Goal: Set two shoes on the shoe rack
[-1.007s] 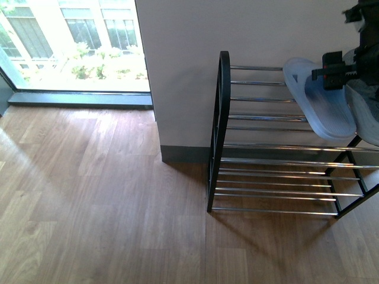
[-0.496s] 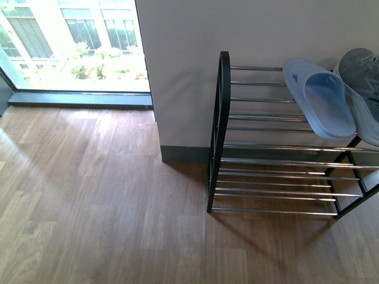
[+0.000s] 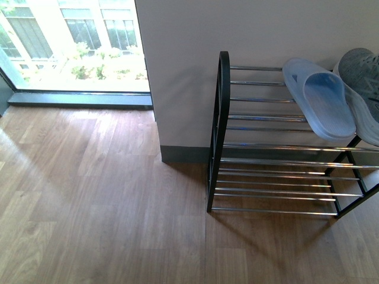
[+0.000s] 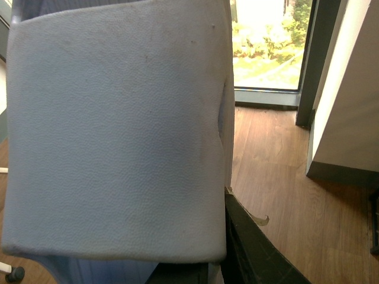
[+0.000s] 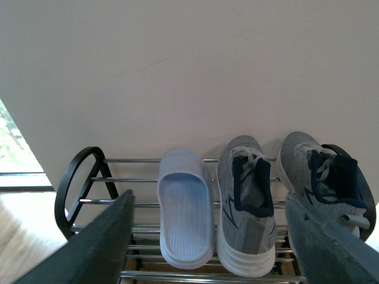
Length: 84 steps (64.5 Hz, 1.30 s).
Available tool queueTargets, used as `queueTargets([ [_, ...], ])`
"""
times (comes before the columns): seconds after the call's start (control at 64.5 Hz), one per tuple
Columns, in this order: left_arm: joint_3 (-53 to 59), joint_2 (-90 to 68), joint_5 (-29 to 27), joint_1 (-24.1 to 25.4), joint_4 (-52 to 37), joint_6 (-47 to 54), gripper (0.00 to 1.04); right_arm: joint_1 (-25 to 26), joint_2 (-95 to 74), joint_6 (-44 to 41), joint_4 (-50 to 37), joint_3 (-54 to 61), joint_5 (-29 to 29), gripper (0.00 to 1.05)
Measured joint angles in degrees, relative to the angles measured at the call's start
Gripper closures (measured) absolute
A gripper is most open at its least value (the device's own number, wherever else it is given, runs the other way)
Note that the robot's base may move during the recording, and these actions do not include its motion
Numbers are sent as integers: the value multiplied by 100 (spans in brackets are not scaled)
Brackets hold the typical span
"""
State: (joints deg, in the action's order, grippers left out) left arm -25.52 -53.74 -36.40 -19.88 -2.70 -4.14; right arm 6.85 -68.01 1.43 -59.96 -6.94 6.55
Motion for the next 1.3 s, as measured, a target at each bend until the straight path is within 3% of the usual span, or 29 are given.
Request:
queueTargets([
  [0.201,0,2,-2,0,0,2,103,-192,894,-92,584,302,-170,76],
  [0.263,0,2,-2,0,0,0,103,-404,1174,-103,785,372,-525,86],
  [0.372,0,0,0,0,0,0,103,-640,1617,-109,1128,463,-599,104],
  [1.302,0,0,-2,0,0,0,103,-664,4754,-125,3952,586,-651,103],
])
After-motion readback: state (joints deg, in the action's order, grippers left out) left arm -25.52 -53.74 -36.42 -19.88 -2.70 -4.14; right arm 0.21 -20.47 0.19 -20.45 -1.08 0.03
